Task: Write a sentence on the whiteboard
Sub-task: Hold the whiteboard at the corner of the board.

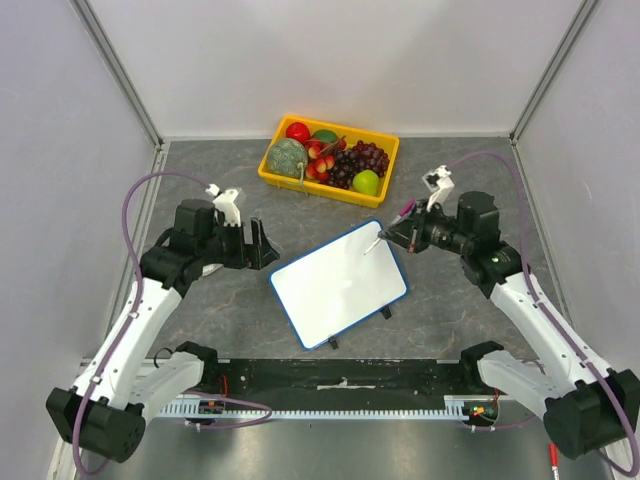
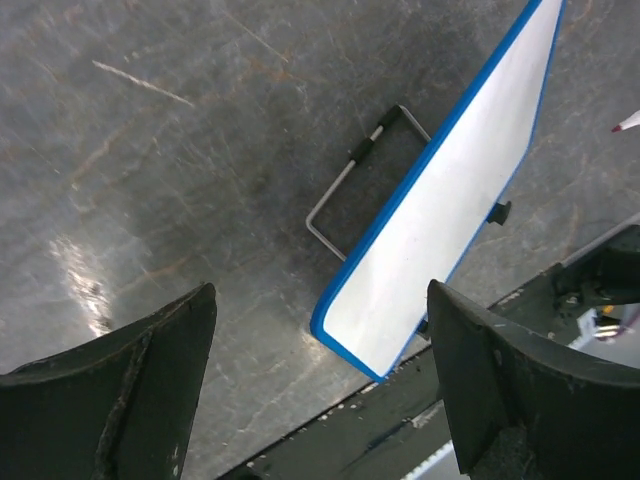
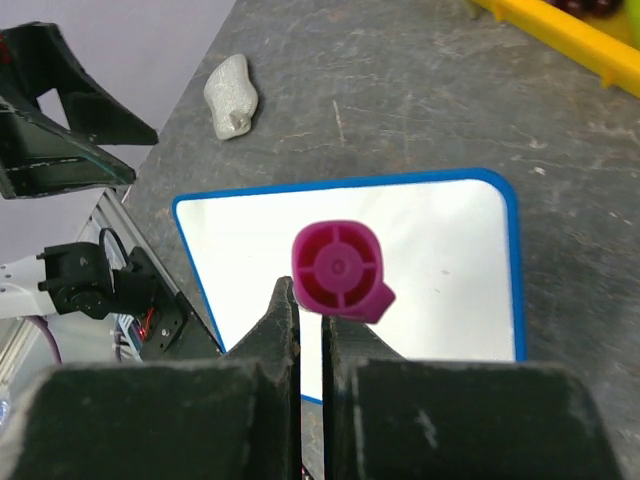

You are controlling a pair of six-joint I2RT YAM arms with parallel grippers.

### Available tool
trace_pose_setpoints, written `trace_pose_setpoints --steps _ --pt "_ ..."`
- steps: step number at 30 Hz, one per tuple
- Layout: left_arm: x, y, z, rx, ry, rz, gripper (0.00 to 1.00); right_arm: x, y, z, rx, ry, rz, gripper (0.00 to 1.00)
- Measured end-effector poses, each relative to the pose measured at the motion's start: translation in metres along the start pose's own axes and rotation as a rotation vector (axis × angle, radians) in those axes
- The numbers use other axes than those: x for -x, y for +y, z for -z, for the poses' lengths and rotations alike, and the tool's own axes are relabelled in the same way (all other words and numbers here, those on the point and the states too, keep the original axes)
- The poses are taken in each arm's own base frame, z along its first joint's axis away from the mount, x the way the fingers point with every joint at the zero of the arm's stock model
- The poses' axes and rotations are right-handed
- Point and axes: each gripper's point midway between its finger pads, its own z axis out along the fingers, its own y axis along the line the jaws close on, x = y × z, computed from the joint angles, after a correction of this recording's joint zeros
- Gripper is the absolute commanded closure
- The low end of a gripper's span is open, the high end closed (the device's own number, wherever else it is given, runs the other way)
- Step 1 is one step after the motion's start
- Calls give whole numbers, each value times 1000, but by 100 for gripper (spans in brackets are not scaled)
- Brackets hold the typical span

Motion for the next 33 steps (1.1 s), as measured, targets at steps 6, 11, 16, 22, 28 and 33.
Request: trace_pose_setpoints --steps 6,11,16,22,28,33 --pt "-27 -5 -1 -90 -4 134 10 -7 38 -26 15 34 96 100" --pt "-46 -13 3 -159 -48 204 11 -11 46 -34 -9 33 135 100" --pt "-59 -18 -3 -224 -82 253 12 -14 41 -40 -36 37 139 100" --pt "-77 -12 -22 -249 -62 308 13 -13 41 -41 -37 32 143 100" --pt "-88 -8 -39 -275 -52 329 16 -10 42 -42 -31 20 151 100" --pt "-85 -6 -47 -285 -68 322 21 -10 43 -42 -29 18 157 100"
